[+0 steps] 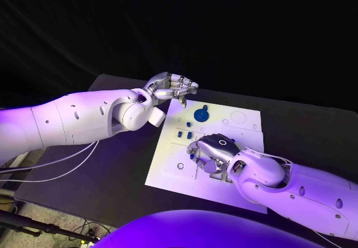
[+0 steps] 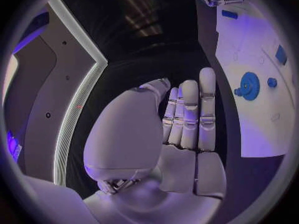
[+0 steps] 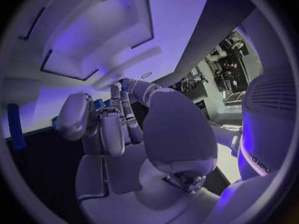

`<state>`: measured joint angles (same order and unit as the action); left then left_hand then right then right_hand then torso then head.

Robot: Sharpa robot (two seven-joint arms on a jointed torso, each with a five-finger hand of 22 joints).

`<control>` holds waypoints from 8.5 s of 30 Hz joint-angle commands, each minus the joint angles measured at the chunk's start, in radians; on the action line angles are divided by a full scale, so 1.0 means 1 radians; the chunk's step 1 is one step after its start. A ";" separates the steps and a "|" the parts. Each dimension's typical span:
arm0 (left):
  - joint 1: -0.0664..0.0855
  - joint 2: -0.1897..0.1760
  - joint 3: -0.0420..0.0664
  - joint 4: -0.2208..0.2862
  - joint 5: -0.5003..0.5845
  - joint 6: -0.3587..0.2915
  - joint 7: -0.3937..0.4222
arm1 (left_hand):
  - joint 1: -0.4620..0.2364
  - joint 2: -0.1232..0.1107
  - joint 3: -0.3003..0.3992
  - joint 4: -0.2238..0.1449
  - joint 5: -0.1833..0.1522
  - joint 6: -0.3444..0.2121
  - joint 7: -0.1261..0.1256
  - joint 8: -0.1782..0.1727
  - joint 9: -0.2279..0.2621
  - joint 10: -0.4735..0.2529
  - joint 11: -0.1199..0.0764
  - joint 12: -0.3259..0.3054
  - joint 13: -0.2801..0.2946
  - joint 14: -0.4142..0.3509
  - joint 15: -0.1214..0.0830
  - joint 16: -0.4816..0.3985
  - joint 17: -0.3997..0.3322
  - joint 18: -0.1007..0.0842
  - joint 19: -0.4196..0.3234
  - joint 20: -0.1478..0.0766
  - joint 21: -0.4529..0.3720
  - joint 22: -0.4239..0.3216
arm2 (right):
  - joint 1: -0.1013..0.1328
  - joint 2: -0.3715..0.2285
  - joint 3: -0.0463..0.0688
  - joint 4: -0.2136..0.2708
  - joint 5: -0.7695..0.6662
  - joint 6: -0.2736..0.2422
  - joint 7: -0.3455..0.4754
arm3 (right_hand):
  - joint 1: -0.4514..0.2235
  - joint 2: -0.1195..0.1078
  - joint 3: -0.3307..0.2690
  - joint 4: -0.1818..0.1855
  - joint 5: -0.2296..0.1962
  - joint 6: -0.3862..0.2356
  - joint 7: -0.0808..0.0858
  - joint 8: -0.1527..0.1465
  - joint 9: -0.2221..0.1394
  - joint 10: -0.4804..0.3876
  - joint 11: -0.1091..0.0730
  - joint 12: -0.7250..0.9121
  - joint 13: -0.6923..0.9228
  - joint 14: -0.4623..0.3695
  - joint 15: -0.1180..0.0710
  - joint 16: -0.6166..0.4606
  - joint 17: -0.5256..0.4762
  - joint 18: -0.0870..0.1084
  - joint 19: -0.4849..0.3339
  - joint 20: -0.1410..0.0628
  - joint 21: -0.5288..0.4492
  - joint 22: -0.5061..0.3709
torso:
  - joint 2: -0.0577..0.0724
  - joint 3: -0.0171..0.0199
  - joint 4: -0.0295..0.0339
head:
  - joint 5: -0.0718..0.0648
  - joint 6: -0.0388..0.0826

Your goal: Assemble the parts on the task board

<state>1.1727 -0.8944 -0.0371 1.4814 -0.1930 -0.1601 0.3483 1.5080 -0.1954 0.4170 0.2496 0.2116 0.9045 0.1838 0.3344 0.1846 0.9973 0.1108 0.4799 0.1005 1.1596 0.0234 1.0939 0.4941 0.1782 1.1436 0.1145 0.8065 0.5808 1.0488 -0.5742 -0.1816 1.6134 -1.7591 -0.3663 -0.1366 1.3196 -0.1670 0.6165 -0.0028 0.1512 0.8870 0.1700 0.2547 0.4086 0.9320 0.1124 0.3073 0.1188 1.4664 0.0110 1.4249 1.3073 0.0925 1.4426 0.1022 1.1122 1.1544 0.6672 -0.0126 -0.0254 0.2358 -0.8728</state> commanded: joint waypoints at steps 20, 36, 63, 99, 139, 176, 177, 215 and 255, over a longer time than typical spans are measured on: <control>0.001 -0.004 0.001 -0.009 0.006 0.021 0.000 | -0.009 0.000 0.000 -0.001 -0.004 -0.005 0.001 -0.003 0.001 -0.006 -0.001 0.000 0.000 0.003 0.005 0.005 0.001 0.006 0.007 0.002 -0.005 -0.002 | 0.089 -0.233 0.020 0.169 0.110 -0.029 -0.007 | -0.005 -0.014 -0.012 0.004 -0.001 -0.015 -0.004 -0.012 -0.004 -0.014 0.000 0.001 -0.001 0.043 0.009 -0.001 0.005 0.008 0.000 0.007 0.000 0.003 | -0.002 -0.0001 -0.0030 | -0.044 0.000; 0.001 -0.007 0.001 -0.010 0.006 0.028 -0.002 | -0.010 0.000 0.000 -0.001 -0.004 -0.005 0.001 -0.003 0.002 -0.007 0.000 0.000 0.000 0.002 0.005 0.005 0.001 0.006 0.007 0.002 -0.006 -0.002 | 0.140 -0.331 0.025 0.122 0.114 0.078 -0.029 | -0.010 -0.036 -0.034 0.010 -0.002 -0.035 -0.009 -0.029 -0.008 -0.051 0.001 0.003 -0.006 0.037 0.011 -0.013 -0.013 0.012 -0.007 0.011 -0.021 -0.014 | -0.001 0.0001 -0.0037 | -0.071 0.000; 0.001 -0.006 0.001 -0.006 0.006 0.034 -0.001 | -0.011 0.000 0.000 -0.001 -0.004 -0.006 0.001 -0.003 0.002 -0.007 0.000 0.001 0.000 0.002 0.006 0.005 0.001 0.006 0.007 0.002 -0.007 -0.003 | 0.109 -0.222 0.016 0.031 0.109 0.120 -0.017 | 0.003 -0.013 -0.034 0.021 0.001 -0.007 -0.013 -0.018 0.000 -0.017 -0.007 0.051 0.003 0.043 0.005 -0.002 0.002 0.010 0.000 0.006 -0.007 0.000 | -0.003 -0.0002 -0.0033 | -0.061 0.000; 0.001 -0.004 0.001 -0.010 0.006 0.035 -0.003 | -0.013 0.000 -0.001 -0.001 -0.004 -0.006 0.001 -0.003 0.003 -0.008 0.000 0.002 0.001 0.001 0.006 0.005 0.001 0.006 0.007 0.003 -0.008 -0.004 | 0.107 -0.231 0.016 0.050 0.076 0.028 -0.022 | 0.060 0.068 -0.007 -0.006 -0.042 0.085 -0.047 0.056 0.062 0.098 -0.064 0.179 0.055 0.051 -0.041 0.013 0.029 -0.001 0.026 -0.033 0.047 0.053 | -0.003 -0.0002 -0.0036 | -0.060 0.000; 0.001 0.031 0.001 -0.040 0.008 0.040 -0.003 | -0.015 0.002 0.001 -0.002 -0.004 -0.007 0.001 -0.002 0.005 -0.009 -0.001 0.004 0.001 0.000 0.006 0.005 0.001 0.006 0.008 0.003 -0.010 -0.005 | 0.076 -0.063 0.020 0.178 0.106 0.006 0.003 | 0.064 0.064 0.001 -0.014 -0.036 0.081 -0.047 0.052 0.070 0.098 -0.064 0.178 0.058 0.052 -0.044 0.014 0.030 -0.001 0.025 -0.038 0.044 0.052 | -0.002 -0.0003 -0.0021 | -0.024 0.000; 0.001 0.036 0.000 -0.037 0.008 0.045 -0.008 | -0.016 0.002 0.001 -0.002 -0.004 -0.007 0.001 -0.001 0.006 -0.009 -0.001 0.005 0.002 -0.001 0.006 0.006 0.001 0.006 0.008 0.003 -0.011 -0.006 | -0.005 0.020 0.003 0.077 0.094 0.035 0.017 | 0.065 0.062 0.003 -0.018 -0.033 0.075 -0.045 0.047 0.072 0.094 -0.062 0.177 0.059 0.052 -0.042 0.014 0.031 -0.002 0.026 -0.038 0.045 0.053 | -0.001 -0.0006 -0.0034 | -0.009 0.000; 0.001 0.036 0.000 -0.037 0.008 0.045 -0.009 | -0.016 0.002 0.001 -0.002 -0.004 -0.007 0.001 -0.001 0.006 -0.009 -0.001 0.005 0.002 -0.001 0.006 0.006 0.001 0.006 0.008 0.003 -0.011 -0.006 | -0.006 0.021 0.003 0.075 0.093 0.036 0.016 | 0.065 0.062 0.004 -0.018 -0.033 0.074 -0.045 0.046 0.072 0.094 -0.061 0.177 0.059 0.052 -0.042 0.014 0.030 -0.002 0.026 -0.038 0.045 0.053 | -0.001 -0.0005 -0.0032 | -0.009 0.000; 0.001 0.031 0.000 -0.035 0.008 0.055 -0.017 | -0.018 0.002 0.001 -0.001 -0.004 -0.008 0.001 -0.001 0.007 -0.010 0.000 0.006 0.002 -0.001 0.006 0.006 0.000 0.006 0.008 0.003 -0.012 -0.007 | -0.014 0.015 0.001 0.083 0.007 0.042 -0.044 | 0.064 0.061 0.005 -0.021 -0.032 0.074 -0.044 0.044 0.074 0.095 -0.060 0.180 0.062 0.052 -0.040 0.013 0.030 -0.002 0.025 -0.037 0.044 0.053 | -0.002 -0.0002 -0.0037 | -0.004 0.000; 0.001 0.027 0.000 -0.034 0.008 0.065 -0.030 | -0.022 0.003 0.000 0.000 -0.005 -0.009 0.001 -0.001 0.008 -0.012 0.000 0.007 0.002 -0.002 0.006 0.006 0.000 0.006 0.008 0.003 -0.013 -0.008 | -0.014 0.038 -0.002 0.081 -0.029 0.008 -0.076 | -0.004 -0.025 -0.115 0.028 -0.013 -0.196 -0.065 -0.042 0.113 -0.316 0.007 0.341 0.143 -0.016 0.020 -0.037 -0.065 0.041 -0.069 0.019 -0.198 -0.124 | -0.003 0.0005 -0.0042 | -0.012 0.000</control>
<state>1.1728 -0.8677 -0.0374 1.4454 -0.1903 -0.1124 0.3156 1.4948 -0.1901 0.4170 0.2495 0.2116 0.9045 0.1839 0.3344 0.1914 0.9900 0.1109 0.4799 0.1011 1.1596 0.0235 1.0938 0.4941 0.1782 1.1471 0.1181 0.7983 0.5744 1.0354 -0.5352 -0.1834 1.6916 -1.7798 -0.3222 -0.2105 1.3152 -0.1835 0.5052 0.0244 0.1356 0.6984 0.1072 0.2093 0.5188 0.6268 0.1185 0.6389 0.2589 1.4530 0.0313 1.3881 1.2428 0.1239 1.3772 0.1233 0.9172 1.0322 0.6647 -0.0123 -0.0297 0.2255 -0.8727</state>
